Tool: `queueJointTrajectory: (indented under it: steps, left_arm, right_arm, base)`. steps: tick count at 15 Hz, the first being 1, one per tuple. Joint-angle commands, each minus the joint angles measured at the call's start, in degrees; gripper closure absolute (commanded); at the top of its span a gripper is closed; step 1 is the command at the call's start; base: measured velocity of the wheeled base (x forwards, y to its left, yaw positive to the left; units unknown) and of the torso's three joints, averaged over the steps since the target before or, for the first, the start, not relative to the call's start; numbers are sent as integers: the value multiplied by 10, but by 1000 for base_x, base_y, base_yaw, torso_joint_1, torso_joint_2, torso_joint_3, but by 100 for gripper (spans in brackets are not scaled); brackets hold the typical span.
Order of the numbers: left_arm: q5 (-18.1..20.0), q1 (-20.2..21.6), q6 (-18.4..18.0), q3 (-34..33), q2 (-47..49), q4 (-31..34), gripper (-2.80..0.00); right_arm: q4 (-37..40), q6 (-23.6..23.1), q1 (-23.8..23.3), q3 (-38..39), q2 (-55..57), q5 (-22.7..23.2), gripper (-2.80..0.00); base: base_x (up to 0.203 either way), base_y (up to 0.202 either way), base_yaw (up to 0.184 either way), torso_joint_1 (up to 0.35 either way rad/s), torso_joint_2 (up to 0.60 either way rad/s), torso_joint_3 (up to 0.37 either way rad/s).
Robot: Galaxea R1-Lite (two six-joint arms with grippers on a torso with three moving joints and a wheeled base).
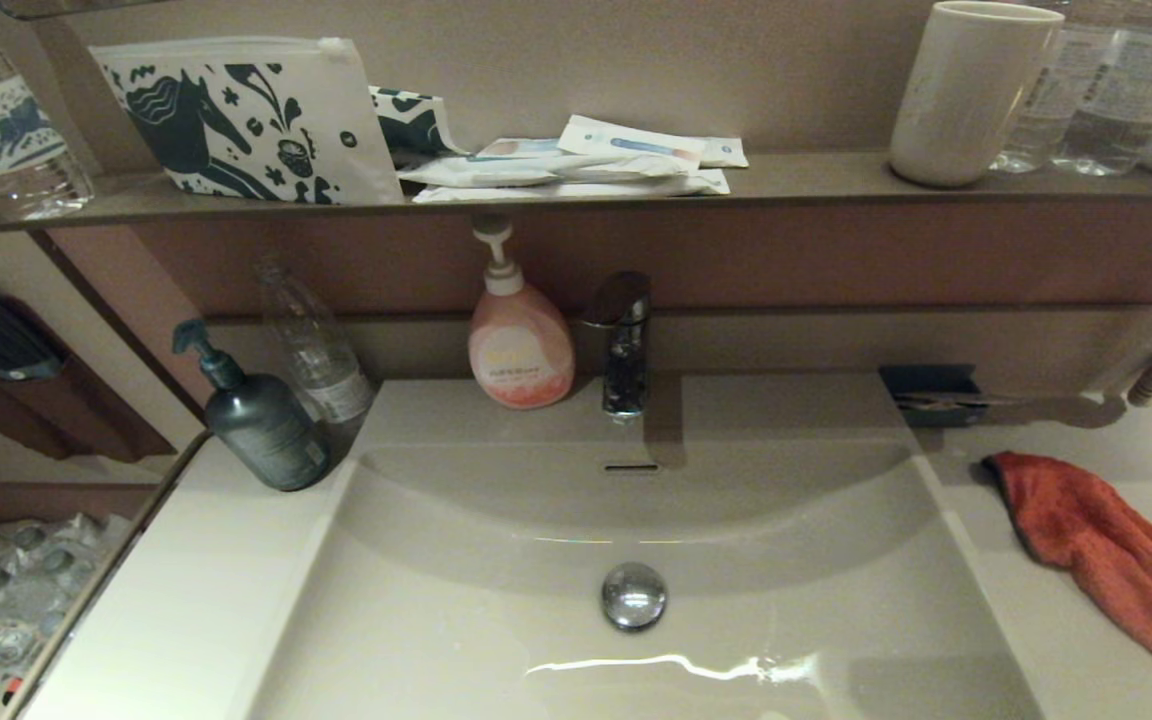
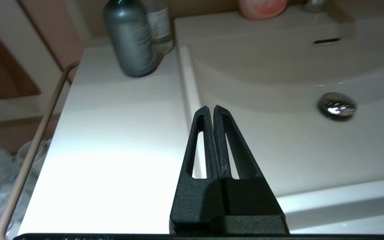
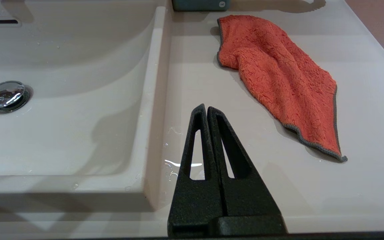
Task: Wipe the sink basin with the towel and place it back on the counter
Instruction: Pick up the cloth
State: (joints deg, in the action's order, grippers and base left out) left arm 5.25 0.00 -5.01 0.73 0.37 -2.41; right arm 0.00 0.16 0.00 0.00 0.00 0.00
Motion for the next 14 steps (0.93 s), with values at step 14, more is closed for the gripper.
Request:
queueJointTrajectory:
  steps: [14]
  left_arm:
    - [-33,0,26,-7,-3,7,0]
  right_arm:
    - [0,-3,0,0,0,0,0]
  base:
    - [0,0,0,0,0,0]
